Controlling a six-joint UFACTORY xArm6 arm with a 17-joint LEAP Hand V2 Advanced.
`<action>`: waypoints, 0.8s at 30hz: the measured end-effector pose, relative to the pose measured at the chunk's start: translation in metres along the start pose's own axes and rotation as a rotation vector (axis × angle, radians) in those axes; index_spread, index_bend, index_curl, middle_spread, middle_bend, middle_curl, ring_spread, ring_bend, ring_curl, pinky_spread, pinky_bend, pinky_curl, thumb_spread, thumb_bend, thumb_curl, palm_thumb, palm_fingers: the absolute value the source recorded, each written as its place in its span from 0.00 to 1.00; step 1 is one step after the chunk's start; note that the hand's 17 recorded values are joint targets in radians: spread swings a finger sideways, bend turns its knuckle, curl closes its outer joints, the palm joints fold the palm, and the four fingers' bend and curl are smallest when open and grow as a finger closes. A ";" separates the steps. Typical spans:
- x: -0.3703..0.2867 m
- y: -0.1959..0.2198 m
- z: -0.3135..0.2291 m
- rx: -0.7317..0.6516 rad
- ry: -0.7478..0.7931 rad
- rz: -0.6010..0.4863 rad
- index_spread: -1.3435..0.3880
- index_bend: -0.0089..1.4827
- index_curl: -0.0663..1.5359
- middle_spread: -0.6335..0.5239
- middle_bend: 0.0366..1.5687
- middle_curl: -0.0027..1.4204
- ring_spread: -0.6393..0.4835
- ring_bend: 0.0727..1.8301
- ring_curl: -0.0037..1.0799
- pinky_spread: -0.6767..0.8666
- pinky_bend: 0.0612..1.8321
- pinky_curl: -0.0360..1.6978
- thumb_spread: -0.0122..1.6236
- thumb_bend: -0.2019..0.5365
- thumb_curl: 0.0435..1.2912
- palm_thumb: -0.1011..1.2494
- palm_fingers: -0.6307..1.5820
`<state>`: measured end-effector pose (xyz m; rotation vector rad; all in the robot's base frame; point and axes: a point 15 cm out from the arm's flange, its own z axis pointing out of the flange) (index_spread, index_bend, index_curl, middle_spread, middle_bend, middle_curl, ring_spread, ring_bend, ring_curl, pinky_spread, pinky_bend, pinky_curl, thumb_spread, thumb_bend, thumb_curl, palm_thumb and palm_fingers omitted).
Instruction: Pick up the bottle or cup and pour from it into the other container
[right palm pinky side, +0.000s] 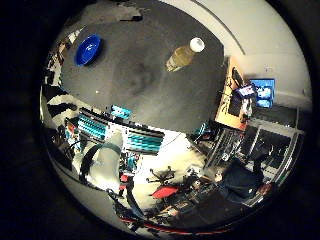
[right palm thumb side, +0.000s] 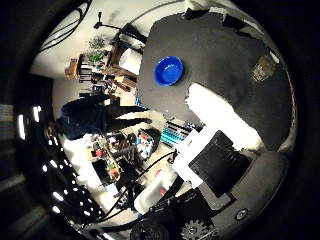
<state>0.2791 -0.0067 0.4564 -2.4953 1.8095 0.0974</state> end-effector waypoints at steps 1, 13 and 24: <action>-0.001 -0.001 0.000 0.003 -0.002 -0.001 0.54 0.18 0.32 0.42 0.32 0.34 0.52 0.46 0.14 0.62 0.46 0.01 0.72 0.25 0.30 0.65 0.50; -0.015 -0.040 -0.037 0.295 -0.288 0.051 0.56 0.13 0.27 0.46 0.29 0.32 0.56 0.46 0.15 0.66 0.52 0.01 0.72 0.24 0.29 0.53 0.44; 0.061 -0.053 -0.061 0.540 -0.399 0.165 0.60 0.12 0.24 0.51 0.29 0.30 0.61 0.43 0.16 0.69 0.53 0.02 0.69 0.24 0.27 0.49 0.39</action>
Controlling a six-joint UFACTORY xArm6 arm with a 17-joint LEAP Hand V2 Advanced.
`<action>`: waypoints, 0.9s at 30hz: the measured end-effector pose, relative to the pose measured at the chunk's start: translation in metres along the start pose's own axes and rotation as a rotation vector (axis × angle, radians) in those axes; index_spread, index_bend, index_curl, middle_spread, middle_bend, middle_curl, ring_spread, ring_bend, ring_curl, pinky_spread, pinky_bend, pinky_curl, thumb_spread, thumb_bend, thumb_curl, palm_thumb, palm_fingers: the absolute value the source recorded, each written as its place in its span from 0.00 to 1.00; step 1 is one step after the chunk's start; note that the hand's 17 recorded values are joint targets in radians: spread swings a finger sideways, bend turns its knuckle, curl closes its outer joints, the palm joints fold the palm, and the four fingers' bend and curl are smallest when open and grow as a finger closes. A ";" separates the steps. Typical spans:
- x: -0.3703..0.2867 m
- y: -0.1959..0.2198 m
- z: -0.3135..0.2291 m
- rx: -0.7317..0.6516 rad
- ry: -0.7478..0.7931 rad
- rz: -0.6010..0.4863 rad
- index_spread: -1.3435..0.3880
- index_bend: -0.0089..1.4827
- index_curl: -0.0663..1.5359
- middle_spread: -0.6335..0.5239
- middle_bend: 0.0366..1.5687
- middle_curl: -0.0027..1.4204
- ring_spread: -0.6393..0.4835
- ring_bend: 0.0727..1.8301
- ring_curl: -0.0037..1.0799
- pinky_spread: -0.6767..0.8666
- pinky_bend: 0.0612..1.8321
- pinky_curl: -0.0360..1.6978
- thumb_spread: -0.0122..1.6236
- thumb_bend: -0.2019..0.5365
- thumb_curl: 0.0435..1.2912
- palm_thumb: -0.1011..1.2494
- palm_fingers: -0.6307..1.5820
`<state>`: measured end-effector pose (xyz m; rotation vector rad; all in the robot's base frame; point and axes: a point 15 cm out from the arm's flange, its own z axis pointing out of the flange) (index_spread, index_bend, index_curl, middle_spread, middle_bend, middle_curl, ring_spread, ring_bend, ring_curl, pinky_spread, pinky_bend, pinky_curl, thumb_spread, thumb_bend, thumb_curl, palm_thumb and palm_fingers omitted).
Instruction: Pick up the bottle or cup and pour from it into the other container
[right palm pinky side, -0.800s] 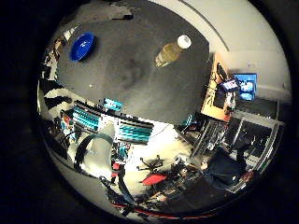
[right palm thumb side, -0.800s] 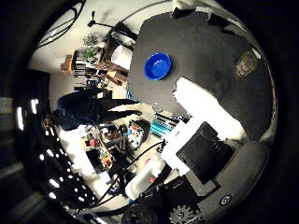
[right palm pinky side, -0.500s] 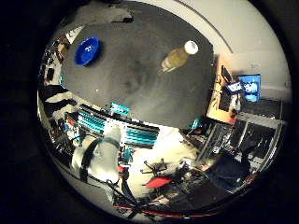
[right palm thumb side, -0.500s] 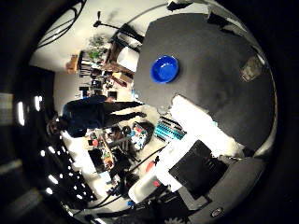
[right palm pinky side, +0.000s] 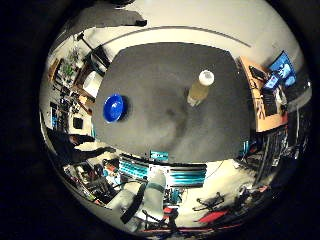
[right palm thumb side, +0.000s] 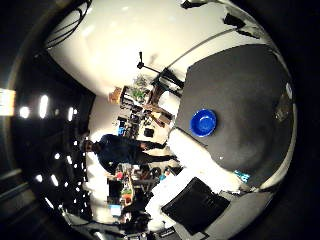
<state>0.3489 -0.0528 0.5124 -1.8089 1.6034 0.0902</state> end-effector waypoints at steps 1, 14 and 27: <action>0.006 -0.003 -0.004 0.022 -0.010 0.007 0.60 0.12 0.24 0.52 0.29 0.30 0.61 0.43 0.16 0.69 0.53 0.02 0.69 0.24 0.27 0.49 0.39; 0.128 -0.009 -0.034 0.256 -0.143 0.122 0.62 0.12 0.24 0.54 0.30 0.29 0.65 0.38 0.16 0.72 0.48 0.02 0.68 0.24 0.25 0.46 0.38; 0.259 0.030 -0.030 0.373 -0.255 0.274 0.63 0.12 0.23 0.54 0.30 0.28 0.65 0.38 0.18 0.72 0.47 0.02 0.68 0.24 0.24 0.45 0.38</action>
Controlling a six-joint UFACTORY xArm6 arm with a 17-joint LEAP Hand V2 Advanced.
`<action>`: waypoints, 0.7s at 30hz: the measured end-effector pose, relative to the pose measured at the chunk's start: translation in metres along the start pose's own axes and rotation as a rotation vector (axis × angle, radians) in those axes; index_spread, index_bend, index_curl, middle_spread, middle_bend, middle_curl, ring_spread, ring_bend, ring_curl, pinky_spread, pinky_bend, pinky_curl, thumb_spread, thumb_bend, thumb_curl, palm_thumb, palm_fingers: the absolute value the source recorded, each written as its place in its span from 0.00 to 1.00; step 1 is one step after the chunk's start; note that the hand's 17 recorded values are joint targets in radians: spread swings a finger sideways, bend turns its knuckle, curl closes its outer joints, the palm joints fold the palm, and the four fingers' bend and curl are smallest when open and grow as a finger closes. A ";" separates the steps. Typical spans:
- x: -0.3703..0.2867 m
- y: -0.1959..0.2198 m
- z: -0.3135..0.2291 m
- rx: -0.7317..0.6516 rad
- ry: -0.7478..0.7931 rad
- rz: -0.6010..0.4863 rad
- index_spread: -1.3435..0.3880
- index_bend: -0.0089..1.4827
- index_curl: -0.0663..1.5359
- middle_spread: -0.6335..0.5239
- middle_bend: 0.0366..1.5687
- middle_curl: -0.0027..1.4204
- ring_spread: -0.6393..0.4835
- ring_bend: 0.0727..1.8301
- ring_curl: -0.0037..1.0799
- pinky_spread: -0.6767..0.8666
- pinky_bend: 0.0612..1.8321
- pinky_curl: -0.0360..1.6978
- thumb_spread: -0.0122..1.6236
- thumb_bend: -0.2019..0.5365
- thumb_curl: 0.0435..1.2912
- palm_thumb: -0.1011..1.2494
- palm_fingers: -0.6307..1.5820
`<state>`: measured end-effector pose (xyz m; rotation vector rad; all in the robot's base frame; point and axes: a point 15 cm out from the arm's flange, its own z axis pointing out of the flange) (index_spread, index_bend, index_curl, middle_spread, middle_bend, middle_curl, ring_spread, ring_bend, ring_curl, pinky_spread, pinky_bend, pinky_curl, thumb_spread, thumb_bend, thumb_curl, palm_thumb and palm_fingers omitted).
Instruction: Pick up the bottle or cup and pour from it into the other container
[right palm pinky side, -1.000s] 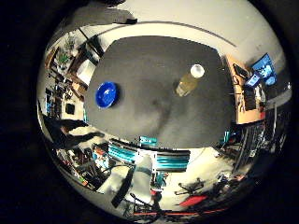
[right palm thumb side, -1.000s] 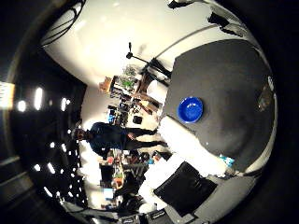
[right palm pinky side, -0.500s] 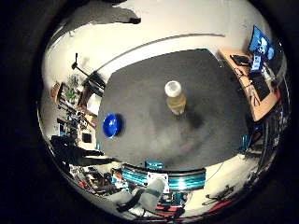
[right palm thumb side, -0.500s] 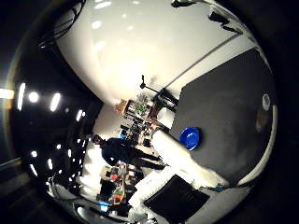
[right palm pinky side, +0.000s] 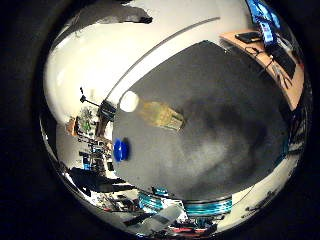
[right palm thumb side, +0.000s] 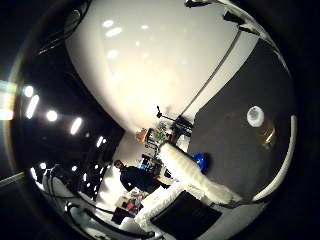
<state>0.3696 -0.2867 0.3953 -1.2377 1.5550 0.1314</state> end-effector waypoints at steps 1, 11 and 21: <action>0.006 0.001 0.001 -0.002 -0.009 0.008 0.63 0.12 0.23 0.54 0.30 0.28 0.65 0.37 0.18 0.72 0.47 0.02 0.68 0.24 0.24 0.45 0.38; 0.070 0.010 0.009 -0.010 -0.077 0.053 0.64 0.12 0.23 0.54 0.29 0.28 0.65 0.36 0.18 0.72 0.45 0.02 0.68 0.24 0.24 0.45 0.37; 0.091 0.020 0.041 -0.051 -0.125 0.090 0.64 0.12 0.23 0.54 0.28 0.27 0.67 0.34 0.19 0.72 0.43 0.02 0.68 0.24 0.24 0.45 0.37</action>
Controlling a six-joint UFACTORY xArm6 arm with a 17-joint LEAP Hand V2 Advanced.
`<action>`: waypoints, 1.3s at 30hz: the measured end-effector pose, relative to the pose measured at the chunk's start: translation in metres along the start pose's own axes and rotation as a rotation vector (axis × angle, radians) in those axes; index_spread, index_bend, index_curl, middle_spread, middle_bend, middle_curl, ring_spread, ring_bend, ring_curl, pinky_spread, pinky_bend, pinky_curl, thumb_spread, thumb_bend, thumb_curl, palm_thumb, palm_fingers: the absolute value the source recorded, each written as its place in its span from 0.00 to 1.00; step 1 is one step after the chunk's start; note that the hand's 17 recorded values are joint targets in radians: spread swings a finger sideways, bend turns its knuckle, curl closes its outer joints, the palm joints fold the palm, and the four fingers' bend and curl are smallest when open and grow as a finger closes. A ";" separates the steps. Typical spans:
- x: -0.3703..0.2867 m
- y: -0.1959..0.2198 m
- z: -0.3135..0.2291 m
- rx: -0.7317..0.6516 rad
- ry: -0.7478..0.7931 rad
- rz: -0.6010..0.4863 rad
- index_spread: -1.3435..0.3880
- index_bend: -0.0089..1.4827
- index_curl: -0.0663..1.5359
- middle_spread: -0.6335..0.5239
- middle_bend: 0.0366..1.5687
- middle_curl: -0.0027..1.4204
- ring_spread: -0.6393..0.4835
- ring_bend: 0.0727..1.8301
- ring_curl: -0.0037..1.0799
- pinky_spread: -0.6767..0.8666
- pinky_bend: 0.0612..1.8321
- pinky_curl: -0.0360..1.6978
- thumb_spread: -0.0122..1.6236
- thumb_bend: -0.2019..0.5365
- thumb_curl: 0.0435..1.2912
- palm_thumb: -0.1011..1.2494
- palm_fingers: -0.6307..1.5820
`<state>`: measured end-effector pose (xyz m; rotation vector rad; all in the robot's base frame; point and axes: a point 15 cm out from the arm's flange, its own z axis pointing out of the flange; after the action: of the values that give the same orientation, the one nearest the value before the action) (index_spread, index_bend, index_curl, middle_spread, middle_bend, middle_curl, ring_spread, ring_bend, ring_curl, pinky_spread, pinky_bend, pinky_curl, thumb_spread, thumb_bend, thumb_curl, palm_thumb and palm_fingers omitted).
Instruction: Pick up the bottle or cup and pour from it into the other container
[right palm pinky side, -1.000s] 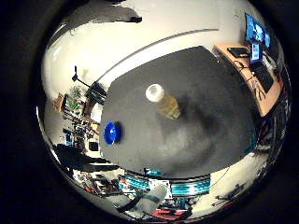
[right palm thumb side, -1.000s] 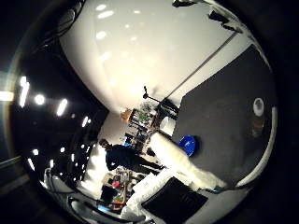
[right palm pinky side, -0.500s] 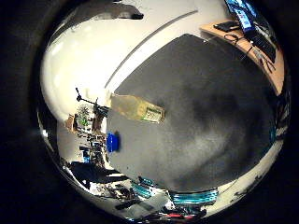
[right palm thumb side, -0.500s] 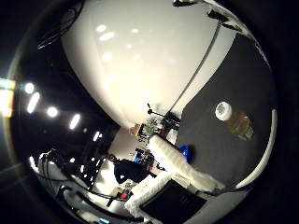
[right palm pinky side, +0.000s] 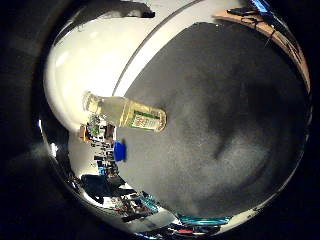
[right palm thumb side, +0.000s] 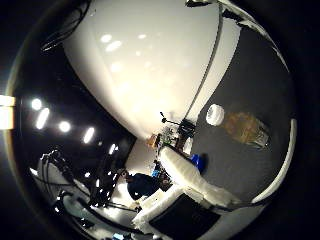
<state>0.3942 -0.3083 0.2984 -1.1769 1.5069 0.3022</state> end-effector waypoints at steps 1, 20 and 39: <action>0.001 0.001 0.004 -0.006 -0.004 0.002 0.64 0.12 0.23 0.54 0.28 0.27 0.67 0.33 0.19 0.72 0.43 0.02 0.68 0.24 0.24 0.45 0.37; 0.026 0.008 0.094 -0.128 -0.014 -0.017 0.65 0.12 0.22 0.56 0.27 0.27 0.68 0.32 0.19 0.72 0.40 0.02 0.68 0.24 0.24 0.46 0.37; 0.004 0.042 0.170 -0.326 0.005 -0.063 0.65 0.15 0.27 0.48 0.37 0.32 0.54 0.47 0.25 0.57 0.41 0.01 0.67 0.25 0.25 0.53 0.65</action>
<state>0.4637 -0.1658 0.2230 -1.4790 1.4571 0.5166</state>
